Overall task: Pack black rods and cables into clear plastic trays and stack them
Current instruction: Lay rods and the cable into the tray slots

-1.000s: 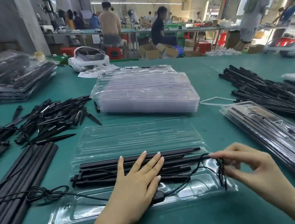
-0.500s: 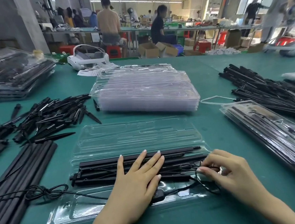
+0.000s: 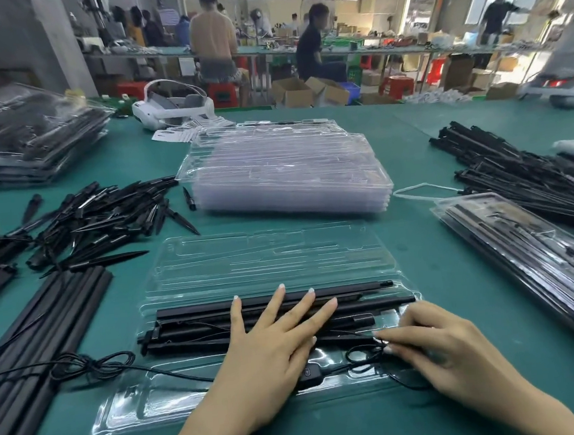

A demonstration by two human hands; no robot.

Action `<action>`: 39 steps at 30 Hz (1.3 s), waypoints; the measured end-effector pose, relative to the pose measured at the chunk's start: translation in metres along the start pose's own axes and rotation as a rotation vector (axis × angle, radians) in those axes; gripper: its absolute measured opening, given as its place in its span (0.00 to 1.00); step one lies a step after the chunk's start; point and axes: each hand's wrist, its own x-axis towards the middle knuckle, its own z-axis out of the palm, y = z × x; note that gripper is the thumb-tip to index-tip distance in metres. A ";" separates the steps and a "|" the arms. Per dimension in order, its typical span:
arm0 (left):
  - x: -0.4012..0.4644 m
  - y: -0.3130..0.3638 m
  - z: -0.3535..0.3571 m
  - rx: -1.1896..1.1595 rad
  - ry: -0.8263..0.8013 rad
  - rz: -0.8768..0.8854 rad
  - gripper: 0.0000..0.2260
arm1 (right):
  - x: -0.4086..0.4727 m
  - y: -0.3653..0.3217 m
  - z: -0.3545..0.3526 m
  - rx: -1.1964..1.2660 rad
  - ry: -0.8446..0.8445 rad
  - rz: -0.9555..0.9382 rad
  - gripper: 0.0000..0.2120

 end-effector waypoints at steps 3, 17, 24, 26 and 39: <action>0.003 0.004 -0.004 -0.043 0.000 0.030 0.22 | 0.007 -0.005 0.000 -0.107 -0.009 -0.057 0.11; 0.014 0.048 0.014 -0.120 -0.073 0.090 0.22 | -0.006 0.001 -0.024 0.019 -0.112 -0.115 0.11; 0.013 0.048 0.015 -0.190 -0.060 0.083 0.21 | 0.000 0.013 -0.036 0.205 -0.242 -0.091 0.07; 0.014 0.050 0.014 -0.223 -0.050 0.076 0.22 | 0.003 0.013 -0.030 0.228 -0.228 -0.074 0.05; 0.022 0.062 0.005 -0.217 -0.018 0.010 0.15 | 0.021 0.006 -0.015 0.125 -0.328 0.217 0.14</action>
